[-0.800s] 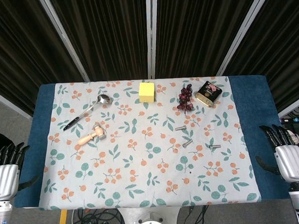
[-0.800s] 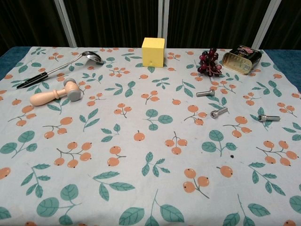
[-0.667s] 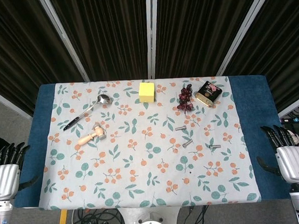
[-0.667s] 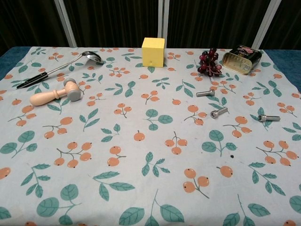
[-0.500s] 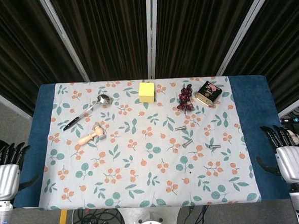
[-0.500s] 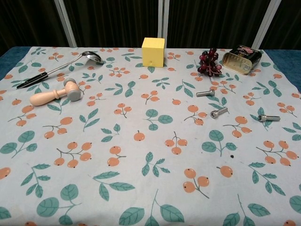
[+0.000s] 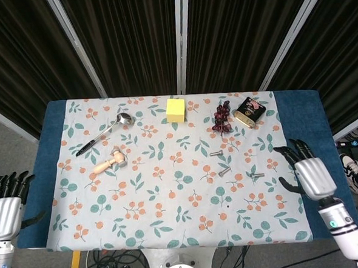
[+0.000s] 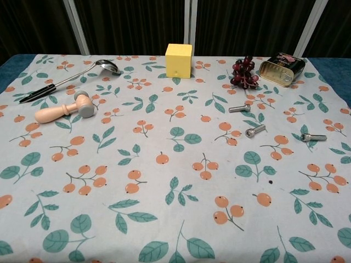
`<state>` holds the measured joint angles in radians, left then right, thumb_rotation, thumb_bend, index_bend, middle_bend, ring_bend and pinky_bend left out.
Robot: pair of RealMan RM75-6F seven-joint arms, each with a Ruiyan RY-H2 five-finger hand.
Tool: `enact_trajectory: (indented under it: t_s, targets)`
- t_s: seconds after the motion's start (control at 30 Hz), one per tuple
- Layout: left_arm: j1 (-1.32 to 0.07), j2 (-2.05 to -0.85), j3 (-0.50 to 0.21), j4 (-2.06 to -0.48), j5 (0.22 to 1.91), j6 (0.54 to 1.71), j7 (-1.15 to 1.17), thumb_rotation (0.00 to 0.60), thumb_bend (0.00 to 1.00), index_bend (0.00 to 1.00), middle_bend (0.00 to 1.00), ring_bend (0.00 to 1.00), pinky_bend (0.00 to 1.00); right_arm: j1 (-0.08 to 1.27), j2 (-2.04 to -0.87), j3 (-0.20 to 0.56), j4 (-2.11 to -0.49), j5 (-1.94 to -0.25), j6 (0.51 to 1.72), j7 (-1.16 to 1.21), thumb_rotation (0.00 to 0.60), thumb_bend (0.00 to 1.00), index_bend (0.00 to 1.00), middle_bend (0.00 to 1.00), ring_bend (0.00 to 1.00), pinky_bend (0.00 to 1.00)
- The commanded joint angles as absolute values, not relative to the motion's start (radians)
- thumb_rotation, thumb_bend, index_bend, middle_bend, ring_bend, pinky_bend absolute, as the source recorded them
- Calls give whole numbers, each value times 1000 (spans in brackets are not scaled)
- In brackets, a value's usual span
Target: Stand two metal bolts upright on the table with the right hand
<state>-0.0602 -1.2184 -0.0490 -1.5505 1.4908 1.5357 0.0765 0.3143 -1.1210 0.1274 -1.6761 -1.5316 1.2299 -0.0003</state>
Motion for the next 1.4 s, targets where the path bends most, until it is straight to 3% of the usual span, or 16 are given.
enact_trajectory:
  t_s: [0.03, 0.37, 0.77, 1.07, 1.4]
  targets:
    - [-58, -1217, -49, -1549, 1489, 1537, 72, 600, 0, 158, 87, 0, 0, 433, -1215, 186, -1628, -1454, 1096, -119, 600, 230, 242, 234, 0, 30]
    - [-52, -1211, -51, -1542, 1476, 1534, 54, 600, 0, 158, 87, 0, 0, 661, -1489, 226, -1376, -1289, 874, -369, 600, 230, 347, 238, 0, 29]
    - [-58, -1213, -56, -1527, 1462, 1514, 38, 600, 0, 158, 87, 0, 0, 793, -1736, 210, -1048, -1277, 830, -416, 600, 259, 418, 235, 0, 0]
    - [-51, -1214, -54, -1511, 1456, 1515, 18, 600, 0, 158, 87, 0, 0, 832, -1832, 189, -908, -1306, 831, -371, 600, 285, 450, 234, 0, 0]
    - [-45, -1223, -53, -1490, 1456, 1519, -6, 600, 0, 158, 87, 0, 0, 838, -1861, 181, -864, -1299, 833, -380, 600, 286, 475, 234, 0, 0]
